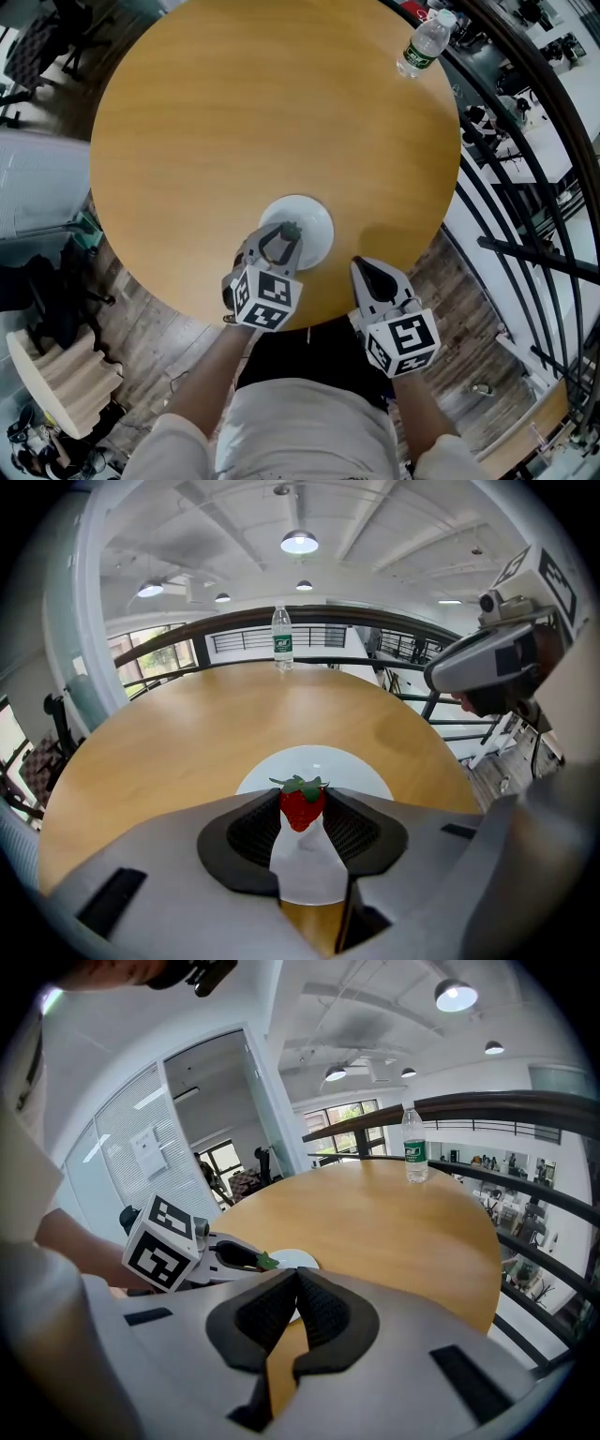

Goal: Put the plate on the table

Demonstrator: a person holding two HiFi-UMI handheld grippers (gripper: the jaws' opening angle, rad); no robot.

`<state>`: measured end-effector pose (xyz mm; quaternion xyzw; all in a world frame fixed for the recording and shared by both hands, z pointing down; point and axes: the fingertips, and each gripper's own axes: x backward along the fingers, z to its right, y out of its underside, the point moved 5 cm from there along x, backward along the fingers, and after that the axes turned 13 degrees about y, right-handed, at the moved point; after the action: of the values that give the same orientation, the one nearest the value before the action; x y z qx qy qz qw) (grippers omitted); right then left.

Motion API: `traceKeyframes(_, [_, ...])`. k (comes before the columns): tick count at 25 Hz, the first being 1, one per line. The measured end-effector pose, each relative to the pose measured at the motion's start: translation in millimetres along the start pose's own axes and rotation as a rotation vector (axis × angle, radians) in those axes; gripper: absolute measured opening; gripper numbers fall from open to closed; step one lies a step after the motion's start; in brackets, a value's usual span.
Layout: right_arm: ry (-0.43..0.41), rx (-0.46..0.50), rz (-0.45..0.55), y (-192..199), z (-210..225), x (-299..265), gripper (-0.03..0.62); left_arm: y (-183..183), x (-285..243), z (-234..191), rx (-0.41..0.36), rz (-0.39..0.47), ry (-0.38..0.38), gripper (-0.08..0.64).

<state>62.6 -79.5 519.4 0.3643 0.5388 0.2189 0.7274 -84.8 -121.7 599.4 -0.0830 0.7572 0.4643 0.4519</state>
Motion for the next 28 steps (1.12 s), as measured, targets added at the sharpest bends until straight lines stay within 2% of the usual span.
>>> traceKeyframes(7, [-0.002,-0.016,-0.016,4.3,3.9,-3.5,0.02,-2.7,-14.2,0.2,-0.024,-0.048,0.014,0.156])
traceKeyframes(17, [-0.002,-0.026,-0.025,7.2,7.1,-8.2,0.02,1.5,-24.3,-1.4,-0.018,-0.085,0.023,0.156])
traceKeyframes(28, [-0.007,-0.03,-0.027,5.4,9.5,-11.5,0.02,0.2,-27.1,-1.9,-0.026,-0.097,0.019,0.169])
